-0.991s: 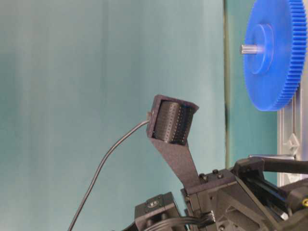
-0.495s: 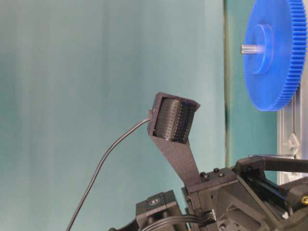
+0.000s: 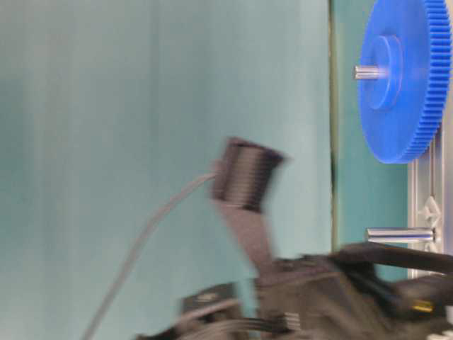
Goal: Insert the small gear onto the shaft.
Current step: 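Lift the small gear and carry it over the empty shaft on the rail, then align the gear's bore with the shaft beside the large gear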
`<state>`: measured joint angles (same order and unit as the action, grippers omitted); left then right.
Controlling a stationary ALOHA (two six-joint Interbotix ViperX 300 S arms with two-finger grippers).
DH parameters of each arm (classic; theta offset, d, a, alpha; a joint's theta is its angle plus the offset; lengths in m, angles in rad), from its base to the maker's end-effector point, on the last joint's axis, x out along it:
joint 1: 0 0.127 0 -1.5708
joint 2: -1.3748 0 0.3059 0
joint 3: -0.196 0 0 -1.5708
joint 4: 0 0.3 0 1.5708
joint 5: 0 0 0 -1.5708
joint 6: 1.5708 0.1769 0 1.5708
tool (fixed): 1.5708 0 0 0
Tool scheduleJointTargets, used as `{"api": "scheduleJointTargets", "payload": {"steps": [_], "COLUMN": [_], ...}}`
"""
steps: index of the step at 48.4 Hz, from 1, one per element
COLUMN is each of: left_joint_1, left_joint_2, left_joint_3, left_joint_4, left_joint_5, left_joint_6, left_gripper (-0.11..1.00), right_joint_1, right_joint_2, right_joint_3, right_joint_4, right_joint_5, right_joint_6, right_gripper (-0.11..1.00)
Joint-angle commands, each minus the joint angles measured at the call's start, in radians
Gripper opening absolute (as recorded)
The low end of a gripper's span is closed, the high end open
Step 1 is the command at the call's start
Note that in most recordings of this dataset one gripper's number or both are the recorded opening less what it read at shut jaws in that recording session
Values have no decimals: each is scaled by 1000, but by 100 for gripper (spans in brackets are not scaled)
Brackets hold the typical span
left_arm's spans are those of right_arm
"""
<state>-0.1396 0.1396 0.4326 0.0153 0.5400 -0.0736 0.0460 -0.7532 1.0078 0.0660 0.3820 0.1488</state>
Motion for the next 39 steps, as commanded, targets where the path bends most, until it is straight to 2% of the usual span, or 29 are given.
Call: {"api": "scheduleJointTargets", "payload": {"steps": [1, 12, 21, 31, 39], "left_joint_1": [2, 8, 83, 158, 186], "left_joint_2": [-66, -147, -222, -255, -212], "left_joint_3": [-43, -80, -103, -110, -92], "left_joint_4": [3, 6, 8, 8, 8], "left_joint_5": [8, 101, 221, 199, 172], "left_joint_6": [3, 17, 86, 170, 206], "left_gripper": [71, 71, 71, 71, 71], "right_joint_1": [5, 5, 6, 12, 23], "right_joint_2": [-23, -89, -126, -147, -147], "right_joint_3": [-5, 26, 44, 66, 80], "right_joint_4": [2, 2, 2, 2, 2], "right_joint_5": [-8, -9, -23, -44, -75], "right_joint_6": [9, 26, 29, 29, 31], "right_gripper": [6, 6, 6, 6, 6]}}
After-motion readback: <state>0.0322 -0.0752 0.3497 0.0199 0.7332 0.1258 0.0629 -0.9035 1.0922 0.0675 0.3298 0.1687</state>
